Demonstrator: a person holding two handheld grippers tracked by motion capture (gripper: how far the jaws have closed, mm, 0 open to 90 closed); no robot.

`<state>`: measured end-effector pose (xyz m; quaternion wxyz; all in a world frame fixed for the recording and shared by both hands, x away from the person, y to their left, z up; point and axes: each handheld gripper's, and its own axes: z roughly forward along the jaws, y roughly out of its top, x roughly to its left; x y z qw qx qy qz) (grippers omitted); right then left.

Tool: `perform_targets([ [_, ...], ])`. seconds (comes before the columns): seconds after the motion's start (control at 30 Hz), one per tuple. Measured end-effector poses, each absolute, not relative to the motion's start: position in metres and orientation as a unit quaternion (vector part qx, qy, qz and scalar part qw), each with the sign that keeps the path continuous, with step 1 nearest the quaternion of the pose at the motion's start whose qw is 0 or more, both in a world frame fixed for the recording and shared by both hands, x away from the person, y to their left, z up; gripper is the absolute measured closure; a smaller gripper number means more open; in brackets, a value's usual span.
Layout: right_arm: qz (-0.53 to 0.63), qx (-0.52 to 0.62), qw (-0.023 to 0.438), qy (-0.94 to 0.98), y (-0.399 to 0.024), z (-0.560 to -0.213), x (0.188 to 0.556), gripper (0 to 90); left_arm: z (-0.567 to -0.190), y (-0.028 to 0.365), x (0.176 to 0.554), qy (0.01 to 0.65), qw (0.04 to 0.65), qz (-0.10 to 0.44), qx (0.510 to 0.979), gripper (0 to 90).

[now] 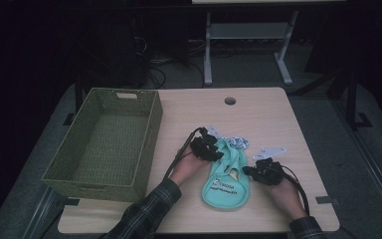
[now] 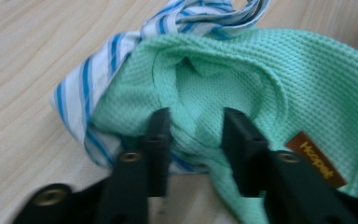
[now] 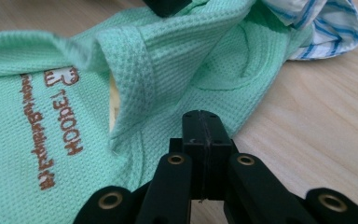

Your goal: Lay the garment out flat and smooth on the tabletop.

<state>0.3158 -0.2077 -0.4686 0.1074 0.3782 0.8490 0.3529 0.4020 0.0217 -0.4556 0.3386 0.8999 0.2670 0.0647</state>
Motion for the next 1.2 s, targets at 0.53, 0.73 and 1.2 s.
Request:
perform_targets([
  [0.53,0.353,0.384,0.103,0.847,-0.208,-0.468,0.316,90.0,-0.437,0.04,0.406,0.274,0.337,0.09,0.896,88.3],
  [0.73,0.352,0.385,0.101,0.847,-0.208,-0.468,0.316,90.0,-0.433,0.061,0.413,0.303,0.326,0.107,0.889,88.2],
  [1.2,0.357,0.382,0.089,0.848,-0.21,-0.468,0.318,87.8,-0.442,0.072,0.406,0.306,0.338,0.083,0.886,72.8],
])
